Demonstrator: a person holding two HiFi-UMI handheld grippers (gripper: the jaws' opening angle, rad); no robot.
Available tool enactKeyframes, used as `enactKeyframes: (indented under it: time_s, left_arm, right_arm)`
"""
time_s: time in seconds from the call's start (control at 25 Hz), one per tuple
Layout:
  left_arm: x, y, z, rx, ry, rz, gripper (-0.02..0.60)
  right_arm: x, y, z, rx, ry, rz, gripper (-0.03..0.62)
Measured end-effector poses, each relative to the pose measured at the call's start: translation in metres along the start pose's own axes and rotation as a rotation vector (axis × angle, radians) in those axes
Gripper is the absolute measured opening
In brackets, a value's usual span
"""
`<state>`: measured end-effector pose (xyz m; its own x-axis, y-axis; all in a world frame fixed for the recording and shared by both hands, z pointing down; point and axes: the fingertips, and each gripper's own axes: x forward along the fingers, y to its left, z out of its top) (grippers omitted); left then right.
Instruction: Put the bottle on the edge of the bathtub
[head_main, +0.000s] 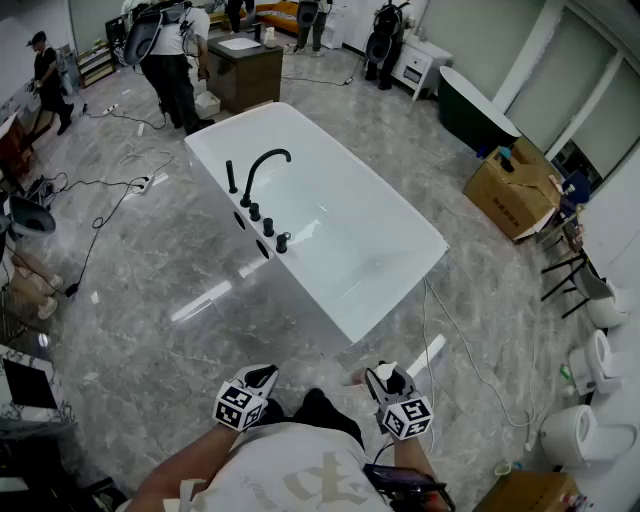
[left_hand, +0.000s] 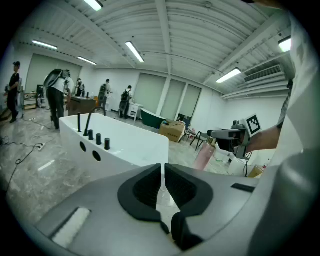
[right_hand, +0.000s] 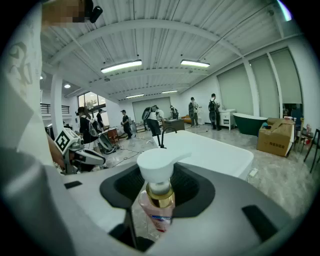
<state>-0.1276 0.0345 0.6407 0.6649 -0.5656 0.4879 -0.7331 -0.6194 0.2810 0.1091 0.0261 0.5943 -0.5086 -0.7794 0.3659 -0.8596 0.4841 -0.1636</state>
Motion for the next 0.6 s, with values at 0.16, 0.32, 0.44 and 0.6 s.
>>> enactKeyframes:
  time_s: [0.16, 0.32, 0.44, 0.6]
  left_arm:
    - [0.020, -0.044, -0.001, 0.046, 0.018, -0.072, 0.025]
    - [0.044, -0.080, 0.002, 0.087, 0.041, -0.128, 0.025]
    - [0.062, -0.109, 0.007, 0.108, 0.055, -0.145, 0.025]
    - [0.078, -0.156, 0.013, 0.106, 0.045, -0.171, 0.025]
  right_arm:
    - [-0.042, -0.013, -0.019, 0.023, 0.000, -0.034, 0.152]
    - [-0.084, -0.033, -0.034, 0.051, -0.009, -0.077, 0.152]
    - [-0.112, -0.047, -0.040, 0.058, -0.012, -0.085, 0.152]
    - [-0.146, -0.061, -0.045, 0.050, -0.013, -0.075, 0.152]
